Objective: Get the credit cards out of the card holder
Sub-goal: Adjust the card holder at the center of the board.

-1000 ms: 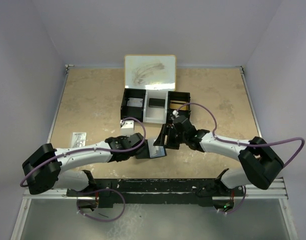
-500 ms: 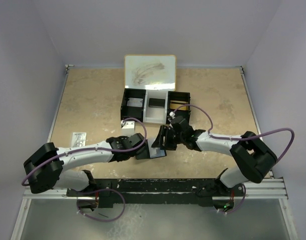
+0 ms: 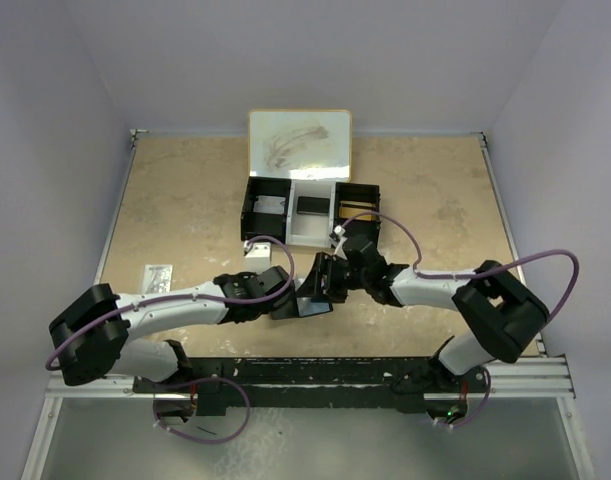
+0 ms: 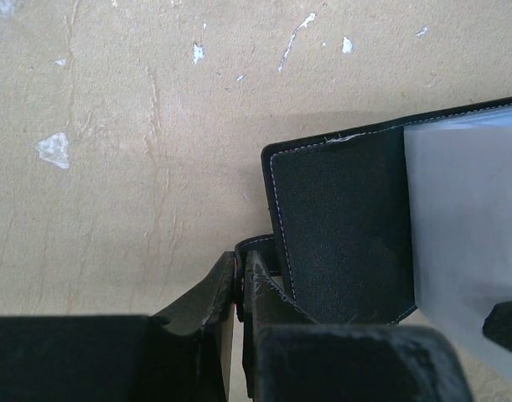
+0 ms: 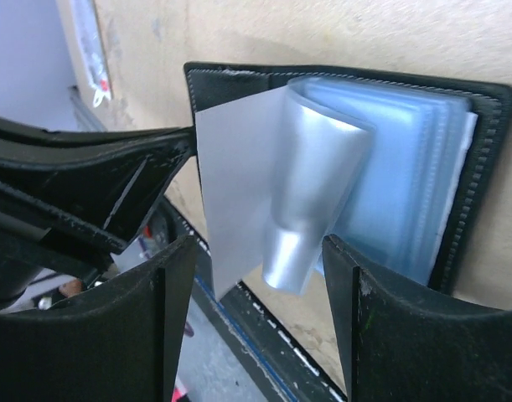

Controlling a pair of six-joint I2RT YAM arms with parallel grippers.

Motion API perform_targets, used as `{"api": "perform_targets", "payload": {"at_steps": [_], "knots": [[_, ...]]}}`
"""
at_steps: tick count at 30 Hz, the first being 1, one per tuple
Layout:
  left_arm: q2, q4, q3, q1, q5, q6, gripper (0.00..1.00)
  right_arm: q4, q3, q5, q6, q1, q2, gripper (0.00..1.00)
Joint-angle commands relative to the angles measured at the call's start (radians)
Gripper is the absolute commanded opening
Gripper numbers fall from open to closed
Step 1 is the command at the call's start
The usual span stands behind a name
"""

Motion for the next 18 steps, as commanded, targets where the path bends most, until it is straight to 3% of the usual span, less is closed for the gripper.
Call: {"api": "perform_targets", "payload": {"at_steps": [1,18], "knots": [[0.010,0.039,-0.003,0.003,0.004,0.012,0.00,0.242,-0.010,-0.148,0.059,0.004,0.056,0.65],[-0.036,0.084,-0.051,0.004,-0.011,-0.037,0.00,0.141,0.148,-0.133,-0.015,0.038,0.172,0.67]]}}
